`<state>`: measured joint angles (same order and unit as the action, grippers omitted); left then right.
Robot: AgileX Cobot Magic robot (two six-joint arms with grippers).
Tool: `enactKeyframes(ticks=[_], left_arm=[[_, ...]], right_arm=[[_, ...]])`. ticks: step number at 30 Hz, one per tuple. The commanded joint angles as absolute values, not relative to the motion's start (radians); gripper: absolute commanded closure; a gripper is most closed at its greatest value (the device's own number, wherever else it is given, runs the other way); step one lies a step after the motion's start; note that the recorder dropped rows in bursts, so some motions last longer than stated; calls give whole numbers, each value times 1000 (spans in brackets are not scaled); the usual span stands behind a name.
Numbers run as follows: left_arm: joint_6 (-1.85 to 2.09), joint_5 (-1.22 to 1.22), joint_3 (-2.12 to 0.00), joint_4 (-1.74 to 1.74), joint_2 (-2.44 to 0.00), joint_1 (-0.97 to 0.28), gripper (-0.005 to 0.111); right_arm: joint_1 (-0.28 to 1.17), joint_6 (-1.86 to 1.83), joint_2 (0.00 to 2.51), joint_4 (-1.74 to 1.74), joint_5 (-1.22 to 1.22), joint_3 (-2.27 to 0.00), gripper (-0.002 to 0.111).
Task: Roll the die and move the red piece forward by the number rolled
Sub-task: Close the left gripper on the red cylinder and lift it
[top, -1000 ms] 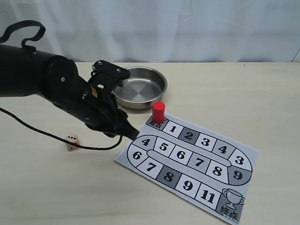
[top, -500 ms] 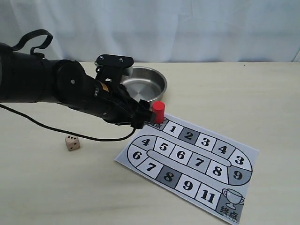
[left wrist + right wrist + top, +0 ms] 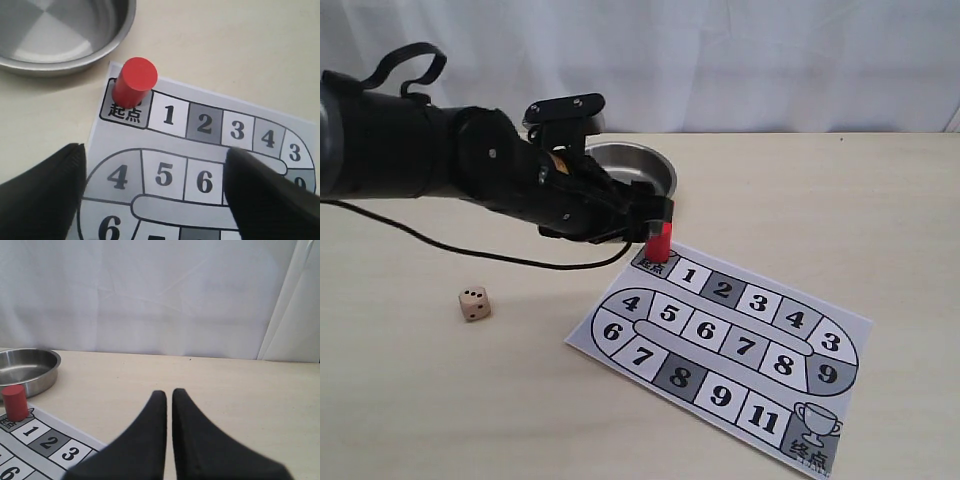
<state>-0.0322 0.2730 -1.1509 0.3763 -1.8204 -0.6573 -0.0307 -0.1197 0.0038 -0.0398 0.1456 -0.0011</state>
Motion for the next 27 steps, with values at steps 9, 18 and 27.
enactKeyframes(ticks=[9, 18, 27], left_arm=[[-590, 534, -1464, -166, -2037, -733, 36], [-606, 328, -1469, -172, -2093, -736, 35], [-608, 268, -1469, -197, -2160, -722, 35]], right_arm=[[-33, -119, 0, -37, 140, 0, 104], [-33, -119, 0, -37, 140, 0, 104], [-33, -119, 0, -37, 140, 0, 104]])
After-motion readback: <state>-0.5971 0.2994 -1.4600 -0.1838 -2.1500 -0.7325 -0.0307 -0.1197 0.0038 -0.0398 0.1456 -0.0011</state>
